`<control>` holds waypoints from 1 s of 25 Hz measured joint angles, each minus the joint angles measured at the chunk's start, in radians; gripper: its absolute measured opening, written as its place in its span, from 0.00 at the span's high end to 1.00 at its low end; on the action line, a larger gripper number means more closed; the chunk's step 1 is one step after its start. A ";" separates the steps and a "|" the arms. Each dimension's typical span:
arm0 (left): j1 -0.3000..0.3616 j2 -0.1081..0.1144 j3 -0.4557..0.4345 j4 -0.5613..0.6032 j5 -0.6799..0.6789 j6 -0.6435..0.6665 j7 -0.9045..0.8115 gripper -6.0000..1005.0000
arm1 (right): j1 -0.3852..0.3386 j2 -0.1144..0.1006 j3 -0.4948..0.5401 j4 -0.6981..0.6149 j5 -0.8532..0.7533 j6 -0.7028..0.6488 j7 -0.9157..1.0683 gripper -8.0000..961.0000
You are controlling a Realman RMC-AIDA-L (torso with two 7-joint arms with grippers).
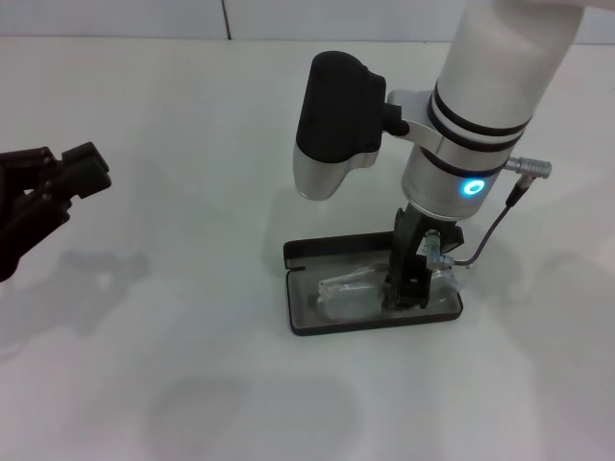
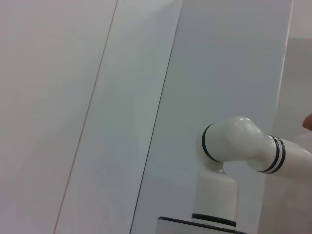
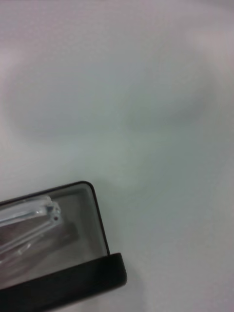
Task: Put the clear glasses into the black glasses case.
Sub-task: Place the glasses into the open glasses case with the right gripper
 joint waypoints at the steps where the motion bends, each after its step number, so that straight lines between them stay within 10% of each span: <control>1: 0.000 0.000 0.000 0.000 0.000 0.000 0.000 0.89 | 0.000 0.000 0.000 0.000 0.001 0.000 0.001 0.86; 25: -0.002 0.000 -0.002 -0.013 0.000 0.000 0.013 0.89 | 0.003 0.000 0.009 -0.020 -0.010 0.021 0.014 0.81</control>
